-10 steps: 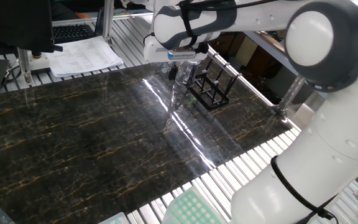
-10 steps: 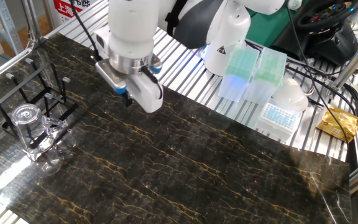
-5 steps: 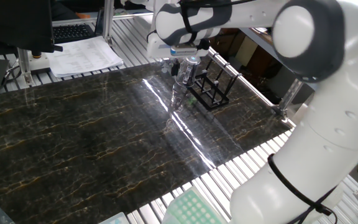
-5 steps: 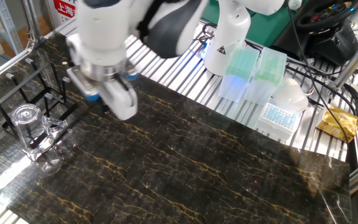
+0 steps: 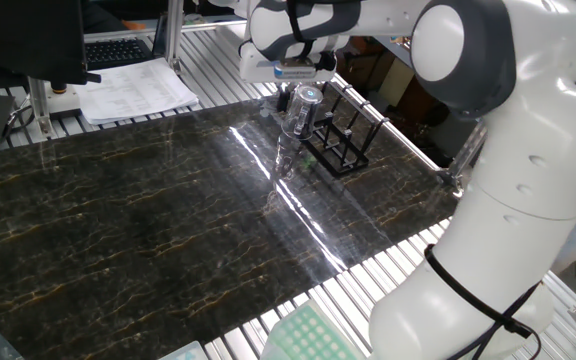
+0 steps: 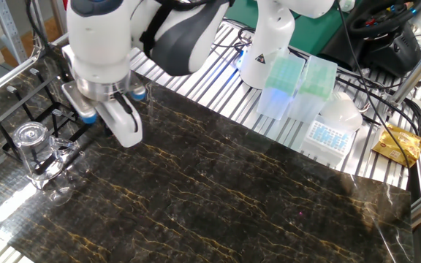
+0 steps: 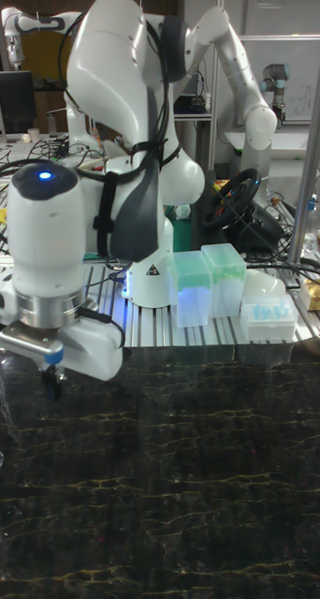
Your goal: Take the cup off the cup rack
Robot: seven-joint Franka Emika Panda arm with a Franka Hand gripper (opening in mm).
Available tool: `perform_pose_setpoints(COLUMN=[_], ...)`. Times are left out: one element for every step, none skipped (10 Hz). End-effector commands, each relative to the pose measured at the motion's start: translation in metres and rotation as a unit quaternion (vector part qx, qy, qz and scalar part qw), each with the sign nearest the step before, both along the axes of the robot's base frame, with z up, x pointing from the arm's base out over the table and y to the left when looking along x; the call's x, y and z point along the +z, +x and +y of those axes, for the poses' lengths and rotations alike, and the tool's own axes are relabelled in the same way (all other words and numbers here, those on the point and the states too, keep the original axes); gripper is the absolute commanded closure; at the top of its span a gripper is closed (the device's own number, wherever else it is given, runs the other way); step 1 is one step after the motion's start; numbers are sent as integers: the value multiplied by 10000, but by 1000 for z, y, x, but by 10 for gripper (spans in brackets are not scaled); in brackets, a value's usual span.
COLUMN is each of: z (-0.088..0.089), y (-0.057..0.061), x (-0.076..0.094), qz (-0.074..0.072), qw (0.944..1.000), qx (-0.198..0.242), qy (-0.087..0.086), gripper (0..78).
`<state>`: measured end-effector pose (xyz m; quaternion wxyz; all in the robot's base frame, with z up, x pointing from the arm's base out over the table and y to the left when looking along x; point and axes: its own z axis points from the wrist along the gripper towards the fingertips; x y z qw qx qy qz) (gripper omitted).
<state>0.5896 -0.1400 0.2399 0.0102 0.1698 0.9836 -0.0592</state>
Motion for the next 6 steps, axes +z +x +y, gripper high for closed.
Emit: perform_pose_setpoints(z=[-21, -26, -28, -30, -31, -32], y=[6, 8, 8, 9, 10, 12], x=[-8, -9, -10, -12, -14, -14], qz=[-95, -73, -75, -117, -173, -183], qw=[9999, 9999, 9999, 9998, 9997, 9997], qx=[-67, -87, -109, -150, -162, -144], qy=[-34, -29, -28, -29, -59, -72], gripper=[776, 776, 776, 776, 776, 776])
